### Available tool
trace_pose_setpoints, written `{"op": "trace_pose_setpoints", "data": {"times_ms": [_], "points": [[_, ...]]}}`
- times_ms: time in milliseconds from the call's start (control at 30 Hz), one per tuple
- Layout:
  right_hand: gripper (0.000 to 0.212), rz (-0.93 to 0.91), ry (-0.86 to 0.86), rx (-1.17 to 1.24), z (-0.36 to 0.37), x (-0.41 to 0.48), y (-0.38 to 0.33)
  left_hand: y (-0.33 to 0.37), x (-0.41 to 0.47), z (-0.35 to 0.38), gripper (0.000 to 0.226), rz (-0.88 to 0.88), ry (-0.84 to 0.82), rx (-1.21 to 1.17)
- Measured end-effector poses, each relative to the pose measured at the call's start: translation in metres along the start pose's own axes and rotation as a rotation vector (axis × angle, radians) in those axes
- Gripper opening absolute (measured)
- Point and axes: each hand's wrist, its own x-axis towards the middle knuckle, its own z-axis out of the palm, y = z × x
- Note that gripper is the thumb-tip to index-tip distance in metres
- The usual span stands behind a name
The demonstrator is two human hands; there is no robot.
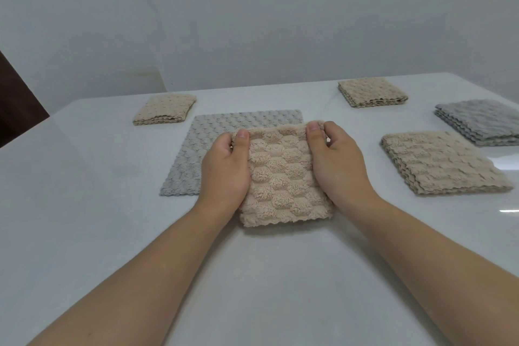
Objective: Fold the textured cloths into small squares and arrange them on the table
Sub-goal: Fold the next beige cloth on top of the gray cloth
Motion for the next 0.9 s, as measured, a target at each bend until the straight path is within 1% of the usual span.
{"op": "trace_pose_setpoints", "data": {"times_ms": [100,200,233,333,400,467,533,567,600,667,800,900], "points": [[0.046,0.051,-0.012,0.026,-0.002,0.002,0.003,-0.001,-0.001,-0.001,0.046,-0.048,-0.082,-0.061],[0.044,0.074,0.004,0.041,-0.005,0.003,0.003,-0.003,-0.001,0.000,0.027,-0.030,-0.144,-0.092],[0.044,0.069,0.013,0.034,-0.005,0.003,0.002,-0.003,-0.002,0.001,0.025,-0.014,-0.154,-0.073],[0.047,0.073,0.017,0.018,-0.004,0.003,0.002,-0.005,-0.005,0.006,0.032,0.044,-0.143,0.074],[0.056,0.149,-0.031,0.072,-0.002,0.002,0.002,-0.008,-0.003,0.007,0.029,0.083,-0.101,0.160],[0.063,0.273,-0.131,0.229,0.000,0.002,0.000,-0.012,0.001,0.007,0.028,0.105,-0.036,0.200],[0.053,0.375,-0.242,0.377,-0.001,0.001,-0.002,-0.015,0.006,0.004,0.026,0.105,0.008,0.201],[0.047,0.379,-0.276,0.402,-0.001,0.001,-0.001,-0.016,0.007,0.004,0.026,0.103,0.014,0.201],[0.043,0.356,-0.287,0.381,-0.001,0.000,0.001,-0.017,0.008,0.003,0.027,0.106,0.013,0.206],[0.044,0.283,-0.249,0.260,0.001,-0.003,0.004,-0.017,0.006,0.004,0.029,0.105,-0.002,0.208],[0.046,0.093,-0.142,-0.096,0.001,-0.008,-0.009,-0.011,-0.004,0.006,0.035,0.046,0.008,0.217],[0.041,0.013,-0.153,-0.286,0.000,-0.012,-0.021,-0.006,-0.008,0.006,0.032,0.051,0.042,0.306]]}}
